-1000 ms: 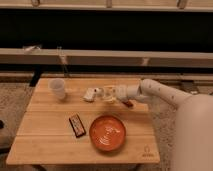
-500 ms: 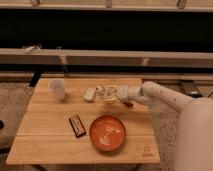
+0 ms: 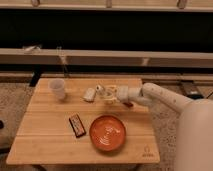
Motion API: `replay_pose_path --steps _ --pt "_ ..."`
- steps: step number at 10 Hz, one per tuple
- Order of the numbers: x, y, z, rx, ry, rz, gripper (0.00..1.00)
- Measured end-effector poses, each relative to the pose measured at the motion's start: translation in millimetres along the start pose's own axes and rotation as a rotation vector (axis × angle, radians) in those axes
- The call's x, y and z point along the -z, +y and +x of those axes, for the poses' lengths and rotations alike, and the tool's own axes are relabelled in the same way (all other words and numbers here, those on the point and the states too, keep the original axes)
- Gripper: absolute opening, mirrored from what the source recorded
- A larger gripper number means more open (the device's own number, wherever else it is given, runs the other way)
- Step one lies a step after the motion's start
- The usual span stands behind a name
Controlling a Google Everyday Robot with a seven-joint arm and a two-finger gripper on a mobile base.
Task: Stand the bottle upright
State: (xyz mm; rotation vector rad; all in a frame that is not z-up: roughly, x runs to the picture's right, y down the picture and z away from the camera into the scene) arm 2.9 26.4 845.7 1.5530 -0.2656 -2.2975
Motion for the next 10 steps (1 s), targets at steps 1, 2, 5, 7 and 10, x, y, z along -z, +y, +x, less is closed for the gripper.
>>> replay_pose_path --steps 1,2,5,7,10 --pt "0 1 -1 -0.01 0.006 -0.006 0.18" --pt "-1 2 -2 -0.024 0.012 -0.012 0.18" --pt "-3 2 -4 -0.052 0.03 -0.016 0.18" --pt "-4 2 -5 -0.072 0.046 -0.022 0.18" --pt "-5 0 -12 -0.134 0.089 -0.045 0.18"
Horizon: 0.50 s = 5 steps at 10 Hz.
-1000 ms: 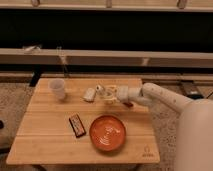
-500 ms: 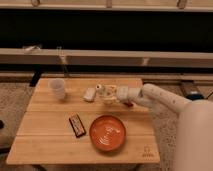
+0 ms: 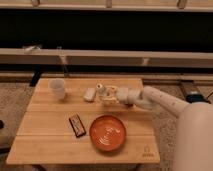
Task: Stand the bottle upright
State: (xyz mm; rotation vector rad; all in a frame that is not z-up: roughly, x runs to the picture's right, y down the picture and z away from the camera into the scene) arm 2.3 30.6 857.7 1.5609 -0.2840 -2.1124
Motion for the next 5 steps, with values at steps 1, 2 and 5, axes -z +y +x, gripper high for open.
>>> replay_pose_path --steps 1,2,5 --pt "0.5 1.1 0.9 -0.006 0.005 -0.003 0.18" --pt "-0.7 0.0 -0.3 -0.013 0.01 -0.003 0.18" --pt "-0.3 0.2 -1.6 -0.025 0.016 -0.005 0.18"
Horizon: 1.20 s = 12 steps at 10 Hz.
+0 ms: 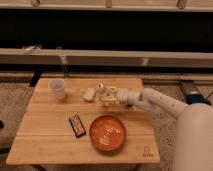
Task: Stand the bottle upright
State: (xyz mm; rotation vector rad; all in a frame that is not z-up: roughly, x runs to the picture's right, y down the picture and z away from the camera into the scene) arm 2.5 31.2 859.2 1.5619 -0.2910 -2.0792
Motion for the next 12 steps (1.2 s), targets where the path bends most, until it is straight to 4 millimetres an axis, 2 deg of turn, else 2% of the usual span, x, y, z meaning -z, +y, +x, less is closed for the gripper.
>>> replay_pose_path --steps 12 --pt "14 15 -6 -0.026 0.015 -0.053 0.18"
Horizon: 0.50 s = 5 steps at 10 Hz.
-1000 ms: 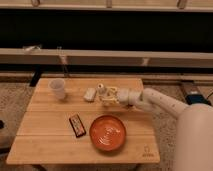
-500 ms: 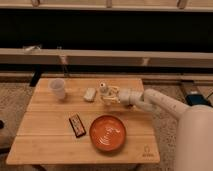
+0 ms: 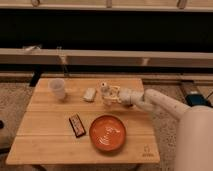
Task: Stand the bottle upright
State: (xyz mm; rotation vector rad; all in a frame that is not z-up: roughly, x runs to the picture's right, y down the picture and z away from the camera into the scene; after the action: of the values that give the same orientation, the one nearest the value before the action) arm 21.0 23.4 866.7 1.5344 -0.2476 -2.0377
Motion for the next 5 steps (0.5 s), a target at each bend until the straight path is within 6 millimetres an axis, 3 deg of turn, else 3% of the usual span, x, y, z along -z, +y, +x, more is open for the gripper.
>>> replay_pose_path --steps 5 --pt "1.9 -1.2 -4.5 -0.045 0.027 -0.031 0.18"
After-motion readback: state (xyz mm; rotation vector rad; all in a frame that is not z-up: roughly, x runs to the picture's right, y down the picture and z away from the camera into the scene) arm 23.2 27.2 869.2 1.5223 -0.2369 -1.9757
